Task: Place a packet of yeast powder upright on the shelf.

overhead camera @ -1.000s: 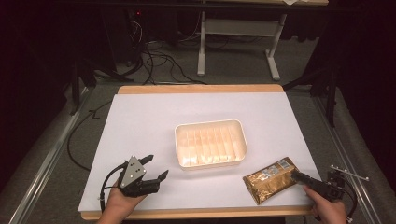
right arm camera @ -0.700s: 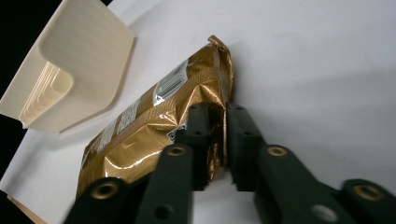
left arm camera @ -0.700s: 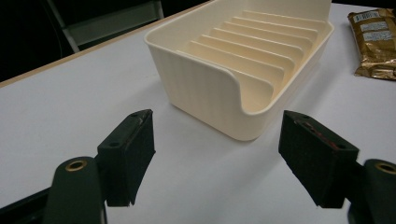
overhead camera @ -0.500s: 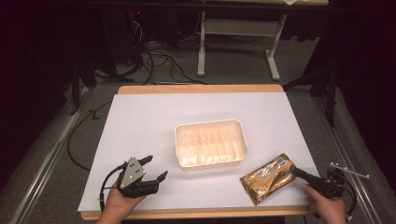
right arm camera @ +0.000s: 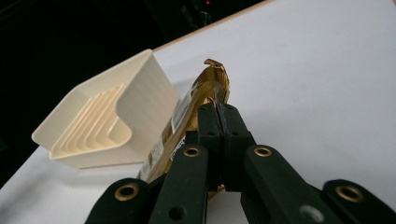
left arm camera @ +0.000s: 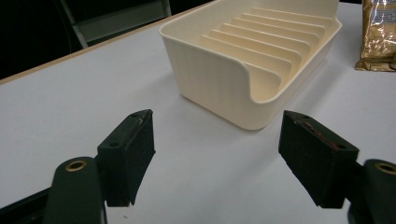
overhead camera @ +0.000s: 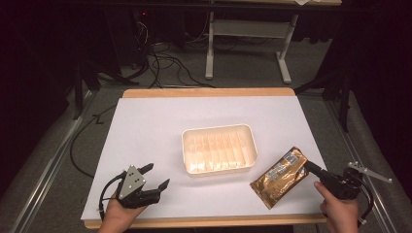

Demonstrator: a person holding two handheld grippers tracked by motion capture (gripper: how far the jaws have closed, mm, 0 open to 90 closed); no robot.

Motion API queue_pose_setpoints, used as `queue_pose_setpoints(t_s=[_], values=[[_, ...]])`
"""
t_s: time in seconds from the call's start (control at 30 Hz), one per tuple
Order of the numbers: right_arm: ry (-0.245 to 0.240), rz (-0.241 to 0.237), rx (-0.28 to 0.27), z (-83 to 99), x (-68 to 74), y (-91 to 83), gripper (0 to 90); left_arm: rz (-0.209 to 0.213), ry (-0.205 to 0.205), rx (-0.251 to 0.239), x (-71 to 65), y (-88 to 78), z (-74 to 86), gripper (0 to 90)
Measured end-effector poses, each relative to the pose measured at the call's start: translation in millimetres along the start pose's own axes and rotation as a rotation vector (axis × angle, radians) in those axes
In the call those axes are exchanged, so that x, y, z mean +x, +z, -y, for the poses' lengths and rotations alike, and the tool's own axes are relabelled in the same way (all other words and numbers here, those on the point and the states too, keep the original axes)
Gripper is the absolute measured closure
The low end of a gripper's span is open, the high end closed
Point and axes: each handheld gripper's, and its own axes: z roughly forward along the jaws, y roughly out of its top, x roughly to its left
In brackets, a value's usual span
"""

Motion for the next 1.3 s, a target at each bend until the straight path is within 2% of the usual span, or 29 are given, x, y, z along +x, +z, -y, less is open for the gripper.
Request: queue_pose_setpoints(t_s=[0.23,0.53,0.77,0.97,1.17,1.3], values=[[-0.035,-0.039,-0.079,-11.5,14.8,-2.7,90.0,-0.023,-0.013,-0.001,2.4,-8.6,4.1,27.2],[-0.073,-0.056,-0.137,-20.0,27.2,-1.4,90.0,-0.046,-0.026,0.000,5.1,-17.8,8.6,27.2],[-0.100,-0.042,-0.181,-22.8,32.2,-3.5,90.0,-0.048,-0.023,0.006,4.5,-18.3,9.2,27.2],[-0.130,-0.015,-0.253,-24.6,41.0,-10.3,90.0,-0.045,-0.021,0.005,4.0,-17.5,9.0,27.2],[-0.134,-0.010,-0.302,-25.9,48.3,-13.4,90.0,-0.044,-0.026,0.002,4.0,-18.0,8.8,27.2],[-0.116,-0.033,-0.323,-27.0,55.1,-12.9,90.0,-0.042,-0.027,0.001,3.0,-17.4,8.4,27.2]])
